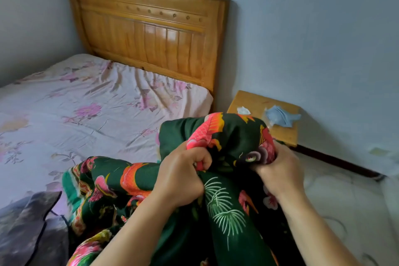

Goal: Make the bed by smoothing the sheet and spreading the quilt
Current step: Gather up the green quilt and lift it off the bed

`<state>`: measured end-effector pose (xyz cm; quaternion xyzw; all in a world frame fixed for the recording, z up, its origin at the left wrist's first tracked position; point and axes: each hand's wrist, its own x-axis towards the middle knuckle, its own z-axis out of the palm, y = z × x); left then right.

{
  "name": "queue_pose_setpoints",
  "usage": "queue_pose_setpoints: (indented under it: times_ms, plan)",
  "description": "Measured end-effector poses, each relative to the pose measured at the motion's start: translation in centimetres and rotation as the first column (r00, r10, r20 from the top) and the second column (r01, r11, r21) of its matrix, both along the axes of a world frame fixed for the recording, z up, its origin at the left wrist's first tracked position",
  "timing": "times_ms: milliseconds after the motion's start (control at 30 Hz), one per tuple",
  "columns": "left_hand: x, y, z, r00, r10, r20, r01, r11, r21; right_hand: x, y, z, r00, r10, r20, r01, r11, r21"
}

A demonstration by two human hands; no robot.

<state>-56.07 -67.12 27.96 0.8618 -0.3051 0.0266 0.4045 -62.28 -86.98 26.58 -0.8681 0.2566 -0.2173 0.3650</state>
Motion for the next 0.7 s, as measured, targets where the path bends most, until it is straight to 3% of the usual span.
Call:
queue_pose_setpoints:
  times_ms: [200,333,700]
  plan:
    - [-2.7,3.1,1.0,0.973,-0.226,0.044,0.229,0.971,-0.075,-6.5,4.8,2.6,0.983,-0.182,0.009,0.182,0.982,-0.053]
    - [-4.4,3.4,2.0,0.925,-0.360,0.120,0.372,0.923,-0.099,-11.0,7.2,4.4,0.948,-0.318,0.023,0.319,0.948,-0.002]
    - [-10.4,-0.3,5.2,0.750,-0.636,0.184,0.661,0.706,-0.255,-21.3,8.7,8.9,0.797,-0.596,0.096,0.602,0.797,-0.045]
